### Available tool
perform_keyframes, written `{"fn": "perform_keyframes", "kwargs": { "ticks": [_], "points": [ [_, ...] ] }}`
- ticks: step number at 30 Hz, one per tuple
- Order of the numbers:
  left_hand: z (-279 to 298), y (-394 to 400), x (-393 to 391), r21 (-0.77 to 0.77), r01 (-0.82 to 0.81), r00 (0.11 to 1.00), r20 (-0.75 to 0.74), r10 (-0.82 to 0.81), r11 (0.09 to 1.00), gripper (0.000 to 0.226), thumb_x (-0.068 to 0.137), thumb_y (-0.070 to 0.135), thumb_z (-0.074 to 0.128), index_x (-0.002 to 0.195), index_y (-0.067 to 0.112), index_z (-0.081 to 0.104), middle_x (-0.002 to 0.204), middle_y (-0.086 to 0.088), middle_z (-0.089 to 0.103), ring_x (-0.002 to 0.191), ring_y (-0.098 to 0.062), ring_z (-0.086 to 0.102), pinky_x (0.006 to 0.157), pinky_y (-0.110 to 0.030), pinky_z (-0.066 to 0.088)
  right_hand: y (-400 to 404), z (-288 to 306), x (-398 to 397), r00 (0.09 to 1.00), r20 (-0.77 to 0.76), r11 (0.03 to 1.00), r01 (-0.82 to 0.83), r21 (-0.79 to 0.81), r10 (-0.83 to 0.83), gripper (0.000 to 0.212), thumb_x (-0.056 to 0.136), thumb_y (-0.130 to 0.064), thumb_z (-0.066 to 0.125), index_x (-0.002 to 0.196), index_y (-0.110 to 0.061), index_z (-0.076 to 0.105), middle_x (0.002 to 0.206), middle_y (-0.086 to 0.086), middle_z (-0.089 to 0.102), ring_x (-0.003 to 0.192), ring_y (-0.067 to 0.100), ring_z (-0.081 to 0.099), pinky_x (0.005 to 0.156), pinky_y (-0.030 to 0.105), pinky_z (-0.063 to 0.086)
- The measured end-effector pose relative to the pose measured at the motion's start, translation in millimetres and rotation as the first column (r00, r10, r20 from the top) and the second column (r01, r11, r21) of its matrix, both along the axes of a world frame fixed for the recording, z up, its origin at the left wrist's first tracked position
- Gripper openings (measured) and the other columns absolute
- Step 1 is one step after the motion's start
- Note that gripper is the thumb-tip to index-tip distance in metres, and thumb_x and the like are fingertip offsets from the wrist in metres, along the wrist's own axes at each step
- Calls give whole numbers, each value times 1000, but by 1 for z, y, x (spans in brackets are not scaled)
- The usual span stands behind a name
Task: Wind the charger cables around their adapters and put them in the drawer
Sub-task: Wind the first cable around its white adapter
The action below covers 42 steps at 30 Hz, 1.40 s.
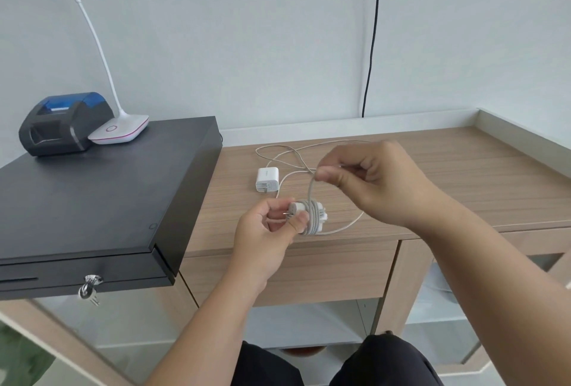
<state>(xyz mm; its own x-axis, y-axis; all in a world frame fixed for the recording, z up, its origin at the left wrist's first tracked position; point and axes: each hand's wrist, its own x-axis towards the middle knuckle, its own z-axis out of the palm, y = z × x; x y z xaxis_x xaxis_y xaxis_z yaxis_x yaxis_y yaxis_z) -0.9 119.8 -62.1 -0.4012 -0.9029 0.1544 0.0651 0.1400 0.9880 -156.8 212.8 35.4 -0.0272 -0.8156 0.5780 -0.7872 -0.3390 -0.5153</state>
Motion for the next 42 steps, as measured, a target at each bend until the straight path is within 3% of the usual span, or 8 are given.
{"fn": "perform_keyframes", "kwargs": {
  "ticks": [8, 15, 20, 24, 27, 35, 38, 42],
  "points": [
    [3, -19, 0, 552, -20, 907, -342, 248, 834, 16, 88, 17, 68, 97, 4, 68, 84, -6, 71, 68, -11, 67, 57, -20, 56, 25, -13, 25, 920, -234, 942, -272, 199, 315, 20, 93, -24, 59, 76, -17, 67, 56, -6, 55, 51, 12, 47, 51, 24, 39],
    [13, -23, 2, 621, 9, 875, -385, 295, 784, 10, 88, 18, 68, 85, 8, 69, 76, -4, 68, 66, -10, 66, 56, -19, 58, 41, -52, 49, 833, -457, 937, -189, 294, 312, 19, 88, -28, 55, 71, -21, 59, 52, -3, 50, 52, 14, 28, 45, 25, 28],
    [5, -12, -4, 491, -7, 935, -306, 180, 871, 12, 90, 16, 66, 99, 8, 69, 94, -9, 71, 78, -14, 67, 65, -22, 56, 35, -31, 49, 875, -370, 941, -229, 250, 311, 17, 90, -23, 59, 73, -24, 60, 52, -13, 34, 49, 10, 33, 51, 22, 28],
    [-1, 5, -8, 214, -131, 982, -109, 157, 968, 16, 89, 5, 66, 105, 7, 68, 78, 0, 67, 59, -1, 60, 59, -15, 49, 18, -2, 30, 941, -280, 981, -188, 35, 191, 18, 92, -22, 59, 79, -17, 70, 62, -9, 63, 54, 7, 52, 54, 23, 41],
    [3, 15, -6, 111, -116, 988, -88, 126, 987, 17, 88, 14, 70, 105, 14, 69, 77, 7, 66, 60, 3, 60, 63, -14, 49, 1, 14, 0, 989, -143, 996, -51, -74, 40, 17, 90, -25, 60, 78, -19, 71, 57, -6, 61, 51, 12, 50, 51, 22, 39],
    [10, 32, 6, -46, 10, 1000, -27, -11, 999, 18, 88, 18, 70, 104, 26, 70, 95, 10, 74, 86, -7, 67, 83, -28, 55, -34, 9, -28, 1000, 5, 1000, -11, 24, 10, 13, 91, -23, 64, 79, -27, 68, 67, 15, 66, 58, 31, 52, 54, 32, 42],
    [10, 35, 11, -98, 45, 999, 3, -45, 994, 22, 89, 14, 68, 106, 28, 68, 97, 6, 74, 88, -8, 68, 80, -22, 53, -41, 1, -25, 994, 87, 995, -71, 63, 65, 14, 90, -23, 65, 78, -28, 69, 63, 19, 62, 52, 14, 43, 53, 24, 38],
    [9, 41, 12, -137, 83, 996, 0, -84, 987, 25, 92, 11, 64, 109, 30, 65, 96, 4, 73, 87, -6, 67, 80, -20, 52, -52, -6, -20, 984, 145, 985, -123, 119, 106, 20, 89, -20, 67, 74, -34, 67, 56, -12, 59, 53, 0, 45, 57, 15, 38]
  ]
}}
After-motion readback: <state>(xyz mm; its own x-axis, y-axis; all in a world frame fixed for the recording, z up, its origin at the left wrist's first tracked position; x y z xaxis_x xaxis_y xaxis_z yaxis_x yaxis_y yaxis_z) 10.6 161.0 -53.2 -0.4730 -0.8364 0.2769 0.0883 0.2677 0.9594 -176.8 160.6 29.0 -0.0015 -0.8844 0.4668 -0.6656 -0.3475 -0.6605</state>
